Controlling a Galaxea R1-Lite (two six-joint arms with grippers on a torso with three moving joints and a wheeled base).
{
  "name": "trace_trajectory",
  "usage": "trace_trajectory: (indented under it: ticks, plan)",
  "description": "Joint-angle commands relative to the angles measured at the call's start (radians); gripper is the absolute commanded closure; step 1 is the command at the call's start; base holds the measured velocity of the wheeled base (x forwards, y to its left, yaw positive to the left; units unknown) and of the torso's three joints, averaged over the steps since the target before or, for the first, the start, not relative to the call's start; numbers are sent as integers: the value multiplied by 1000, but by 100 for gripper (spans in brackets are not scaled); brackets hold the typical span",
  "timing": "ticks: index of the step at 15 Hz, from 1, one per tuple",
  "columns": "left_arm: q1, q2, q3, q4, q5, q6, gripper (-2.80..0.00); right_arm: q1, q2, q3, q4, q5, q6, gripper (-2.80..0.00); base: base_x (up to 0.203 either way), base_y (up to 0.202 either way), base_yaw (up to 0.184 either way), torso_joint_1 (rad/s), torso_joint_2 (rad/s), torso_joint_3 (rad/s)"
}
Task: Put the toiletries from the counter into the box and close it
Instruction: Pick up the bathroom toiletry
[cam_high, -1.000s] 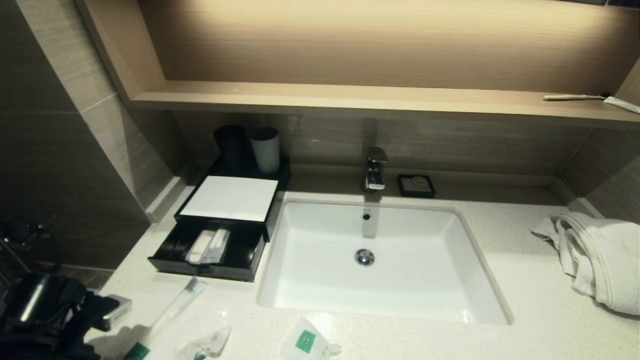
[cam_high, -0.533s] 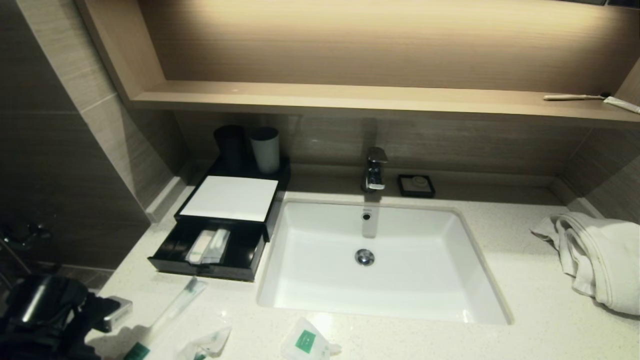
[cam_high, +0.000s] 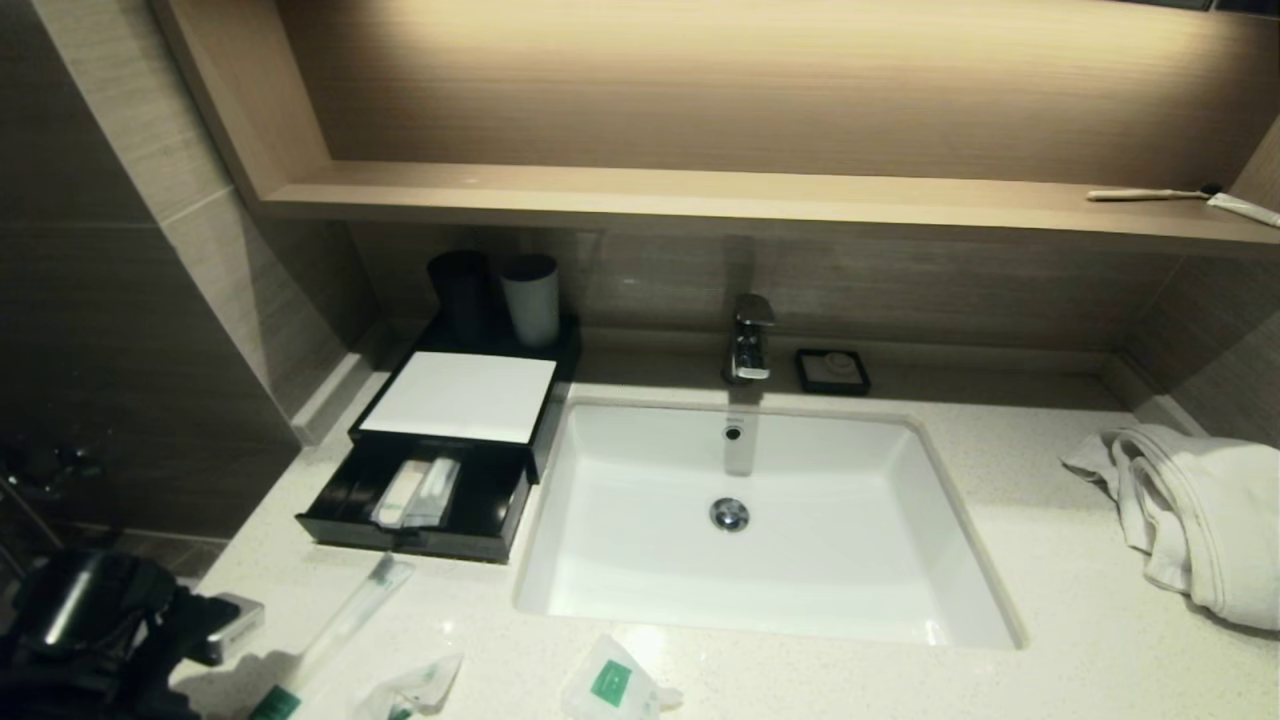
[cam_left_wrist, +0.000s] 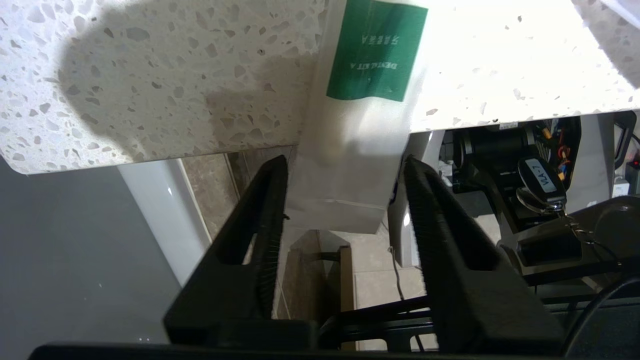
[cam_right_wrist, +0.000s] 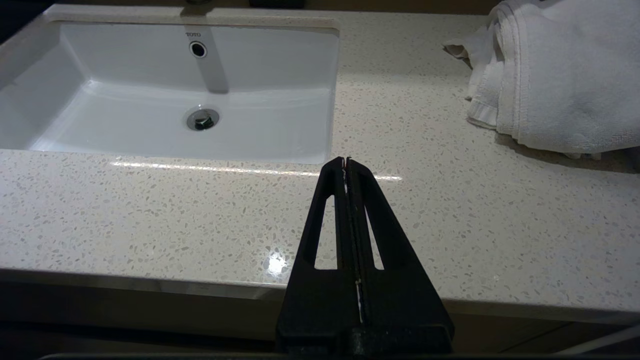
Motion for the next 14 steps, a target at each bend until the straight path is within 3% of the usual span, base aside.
trace_trajectory:
  ticks: [1, 8, 14]
  plan:
    - [0, 0, 2, 0, -1, 3, 0, 0, 0, 0, 0, 0, 0, 0, 0, 0, 0, 0, 0, 0]
    - [0, -22, 4, 1, -2, 1, 0, 0, 0, 0, 0, 0, 0, 0, 0, 0, 0, 0, 0, 0]
    - [0, -155, -2, 51, -2, -5, 0, 0, 0, 0, 0, 0, 0, 0, 0, 0, 0, 0, 0, 0]
